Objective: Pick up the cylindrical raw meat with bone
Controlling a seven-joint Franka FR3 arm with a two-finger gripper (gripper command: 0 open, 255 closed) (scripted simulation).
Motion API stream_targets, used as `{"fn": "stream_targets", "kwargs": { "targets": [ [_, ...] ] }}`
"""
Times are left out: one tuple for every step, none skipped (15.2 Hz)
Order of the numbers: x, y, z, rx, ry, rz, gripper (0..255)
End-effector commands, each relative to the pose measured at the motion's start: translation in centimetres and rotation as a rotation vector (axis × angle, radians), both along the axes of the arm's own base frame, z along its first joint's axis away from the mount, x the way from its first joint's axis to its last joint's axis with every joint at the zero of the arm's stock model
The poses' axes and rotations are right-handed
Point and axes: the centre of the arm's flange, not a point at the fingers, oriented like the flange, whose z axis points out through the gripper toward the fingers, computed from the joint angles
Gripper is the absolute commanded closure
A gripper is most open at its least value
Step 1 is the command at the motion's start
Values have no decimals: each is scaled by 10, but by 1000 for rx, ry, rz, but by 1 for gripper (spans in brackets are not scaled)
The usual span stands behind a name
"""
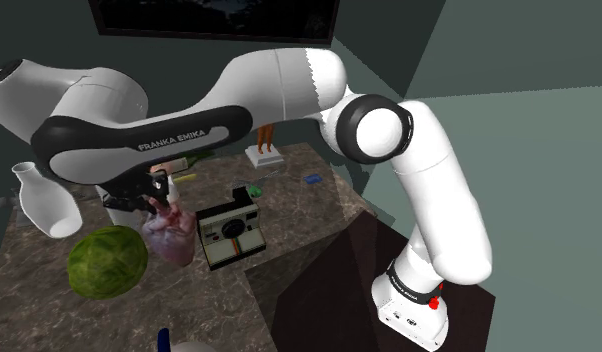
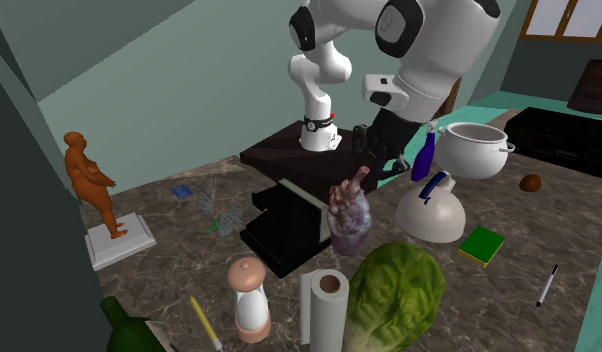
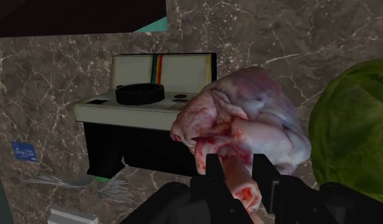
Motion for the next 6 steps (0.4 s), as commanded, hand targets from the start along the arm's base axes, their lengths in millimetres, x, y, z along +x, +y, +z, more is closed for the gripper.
{"fn": "stream_targets", "kwargs": {
  "targets": [
    [0, 0, 12, 0, 0, 0, 255],
    [0, 0, 17, 0, 0, 0, 255],
    [0, 0, 22, 0, 0, 0, 255],
    [0, 0, 28, 0, 0, 0, 255],
    [-1, 0, 29, 0, 0, 0, 255],
    [0, 0, 29, 0, 0, 0, 255]
  ]
}}
